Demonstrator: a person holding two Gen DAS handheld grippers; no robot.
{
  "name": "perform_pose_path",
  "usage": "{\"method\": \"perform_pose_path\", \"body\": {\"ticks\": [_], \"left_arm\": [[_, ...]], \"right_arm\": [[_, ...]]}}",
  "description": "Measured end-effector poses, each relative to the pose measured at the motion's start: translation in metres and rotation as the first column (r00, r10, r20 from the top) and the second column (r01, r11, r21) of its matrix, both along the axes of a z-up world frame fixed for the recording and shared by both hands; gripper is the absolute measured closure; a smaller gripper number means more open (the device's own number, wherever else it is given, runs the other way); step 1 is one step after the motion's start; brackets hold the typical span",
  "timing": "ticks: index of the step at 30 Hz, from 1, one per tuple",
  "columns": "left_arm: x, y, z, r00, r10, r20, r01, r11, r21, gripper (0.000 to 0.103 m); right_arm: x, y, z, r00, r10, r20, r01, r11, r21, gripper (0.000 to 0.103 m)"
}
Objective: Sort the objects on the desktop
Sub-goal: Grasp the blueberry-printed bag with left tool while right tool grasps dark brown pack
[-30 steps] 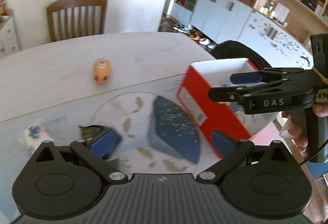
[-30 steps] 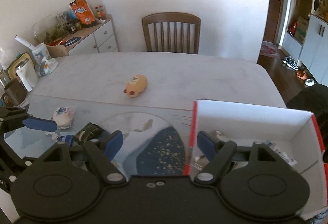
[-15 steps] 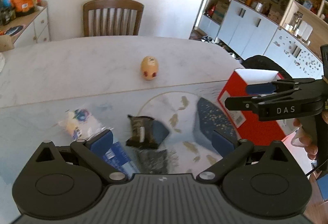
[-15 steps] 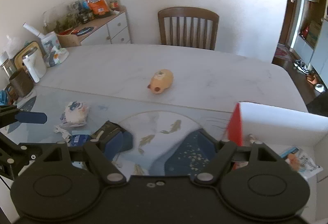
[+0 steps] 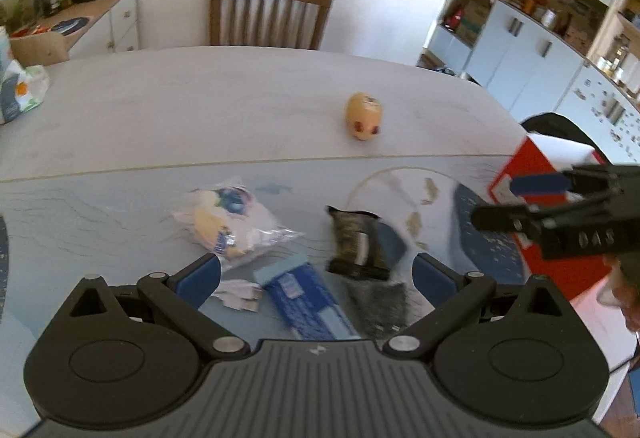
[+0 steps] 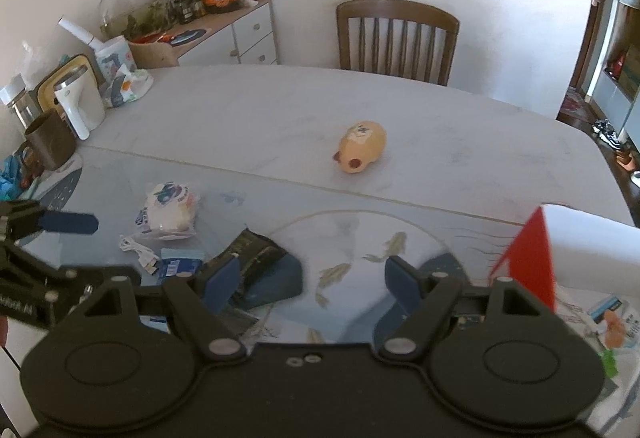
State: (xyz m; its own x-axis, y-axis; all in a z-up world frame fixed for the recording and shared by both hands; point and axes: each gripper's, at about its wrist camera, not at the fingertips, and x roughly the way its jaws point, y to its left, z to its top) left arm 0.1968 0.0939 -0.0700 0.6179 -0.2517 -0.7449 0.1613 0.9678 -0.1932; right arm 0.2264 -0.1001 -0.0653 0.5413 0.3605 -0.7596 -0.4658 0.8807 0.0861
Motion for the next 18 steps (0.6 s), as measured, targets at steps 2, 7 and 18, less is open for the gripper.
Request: {"method": "perform_pose_path", "body": {"ticks": [2, 7, 18], "left_arm": [[0.007, 0.01, -0.002, 0.999, 0.036, -0.008, -0.036, 0.999, -0.016, 0.0], [0.031, 0.029, -0.01, 0.994, 0.104, -0.044, -0.106, 0.994, -0.026, 0.0], [0.067, 0.034, -0.028, 0.985, 0.146, -0.091, -0.149, 0.989, -0.019, 0.0]], "right_arm": [[0.002, 0.007, -0.003, 1.0, 0.006, -0.005, -0.006, 1.0, -0.002, 0.024], [0.007, 0.024, -0.012, 0.999, 0.024, -0.024, -0.024, 1.0, 0.0, 0.024], [0.017, 0.054, -0.03, 0.998, 0.044, -0.045, -0.045, 0.999, -0.011, 0.024]]}}
